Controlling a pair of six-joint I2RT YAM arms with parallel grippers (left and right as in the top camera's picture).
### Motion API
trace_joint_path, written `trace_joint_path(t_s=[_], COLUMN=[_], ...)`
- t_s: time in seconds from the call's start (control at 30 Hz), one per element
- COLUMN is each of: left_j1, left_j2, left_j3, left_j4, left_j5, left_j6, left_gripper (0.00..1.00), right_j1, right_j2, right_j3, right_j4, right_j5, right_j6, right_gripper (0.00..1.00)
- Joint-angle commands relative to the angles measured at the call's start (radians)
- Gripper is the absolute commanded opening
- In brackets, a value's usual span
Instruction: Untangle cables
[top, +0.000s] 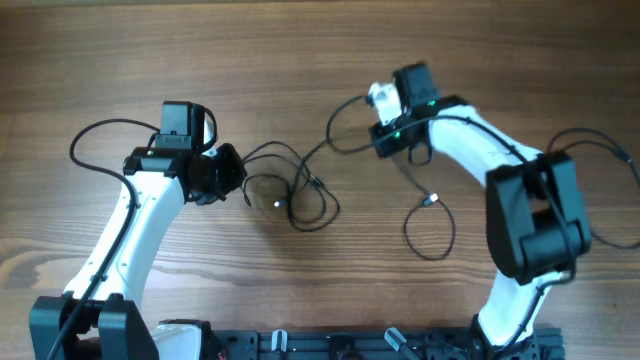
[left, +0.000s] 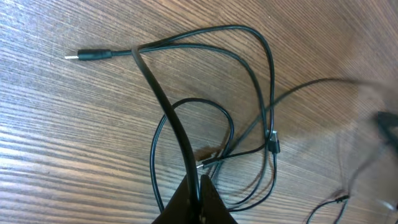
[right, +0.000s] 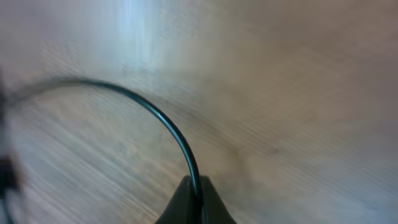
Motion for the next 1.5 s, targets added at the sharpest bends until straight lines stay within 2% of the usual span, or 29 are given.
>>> trace_joint_path(t_s=[0.0, 0.13, 0.23, 0.43, 0.53, 0.63, 0.73, 1.0, 1.17, 1.23, 1.37, 1.47], left_j1=[-0.005, -0.005, -0.005, 0.004, 0.064, 0.109, 0.146, 0.145, 0.145, 0.145, 0.145, 0.144], left_j2=[-0.011, -0.011, -0.011, -0.011, -0.011, -0.011, -0.011, -0.011, -0.011, -0.011, -0.011, -0.011], left_j3=[0.003, 0.003, 0.003, 0.003, 0.003, 0.003, 0.003, 0.003, 0.003, 0.003, 0.003, 0.003], left_j4=[-0.006, -0.007, -0.022, -0.076, -0.120, -0.130, -0.132, -0.137, -0.135, -0.130, -0.109, -0.091], left_j5=[-0.007, -0.019, -0.091, -0.327, -0.406, -0.406, -0.347, -0.278, -0.263, -0.263, -0.232, -0.195], left_j6=[0.015, 0.015, 0.015, -0.016, -0.077, -0.080, -0.079, -0.079, -0.076, -0.076, -0.075, -0.075], left_gripper=[0.04, 0.04, 0.04, 0.04, 0.04, 0.04, 0.04, 0.04, 0.04, 0.04, 0.04, 0.04], right_j1=[-0.063, -0.155, -0.235, -0.365, -0.482, -0.558, -0.636, -0.785, -0.895, -0.930, -0.950, -0.949], right_j2=[-0.175, -0.303, -0.400, -0.487, -0.484, -0.482, -0.478, -0.433, -0.407, -0.399, -0.353, -0.286], right_j3=[0.216, 0.388, 0.439, 0.444, 0.443, 0.443, 0.443, 0.443, 0.443, 0.443, 0.441, 0.440], right_j4=[-0.099, -0.172, -0.164, -0.166, -0.194, -0.207, -0.225, -0.214, -0.257, -0.323, -0.489, -0.559], right_j5=[0.003, 0.002, -0.002, -0.008, -0.008, -0.008, -0.008, -0.008, 0.005, 0.080, 0.381, 0.428], right_j6=[0.106, 0.187, 0.276, 0.300, 0.415, 0.452, 0.465, 0.478, 0.615, 0.661, 0.679, 0.669], right_gripper=[0.04, 0.04, 0.04, 0.04, 0.04, 0.04, 0.04, 0.04, 0.04, 0.04, 0.04, 0.04])
